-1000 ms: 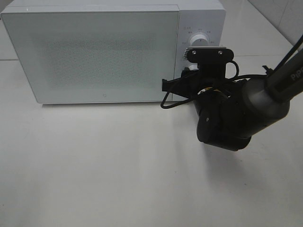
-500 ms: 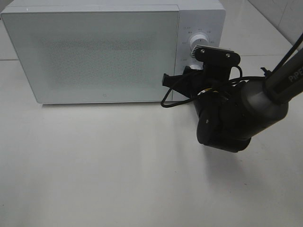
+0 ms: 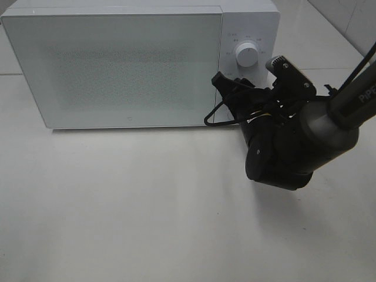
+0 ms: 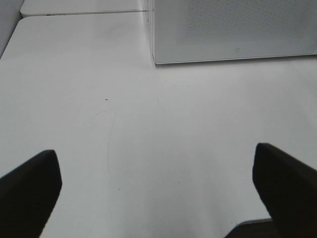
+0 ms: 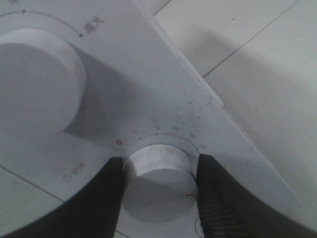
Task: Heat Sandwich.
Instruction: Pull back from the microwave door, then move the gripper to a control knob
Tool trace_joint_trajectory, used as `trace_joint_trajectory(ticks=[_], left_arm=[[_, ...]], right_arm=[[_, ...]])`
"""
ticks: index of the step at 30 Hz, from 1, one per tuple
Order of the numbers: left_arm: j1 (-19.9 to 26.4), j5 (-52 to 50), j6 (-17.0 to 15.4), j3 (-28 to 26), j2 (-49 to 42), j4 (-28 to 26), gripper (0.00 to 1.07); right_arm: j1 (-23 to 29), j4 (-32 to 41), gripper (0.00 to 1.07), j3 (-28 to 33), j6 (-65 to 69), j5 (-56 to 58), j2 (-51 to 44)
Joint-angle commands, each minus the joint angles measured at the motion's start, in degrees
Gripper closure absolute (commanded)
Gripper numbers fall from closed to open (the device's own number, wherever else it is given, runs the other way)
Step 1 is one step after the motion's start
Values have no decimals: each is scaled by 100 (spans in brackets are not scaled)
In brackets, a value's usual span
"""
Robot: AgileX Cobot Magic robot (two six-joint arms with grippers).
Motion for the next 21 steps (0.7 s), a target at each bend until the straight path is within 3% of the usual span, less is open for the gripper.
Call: trace_joint_trajectory(ticks=[1, 21], left_arm=[[17, -69, 0, 17, -132, -6, 9], [17, -69, 0, 17, -132, -6, 9]], right_arm=[[0, -258, 106, -57, 814, -561, -57], [0, -201, 106, -57, 4595, -819, -57]])
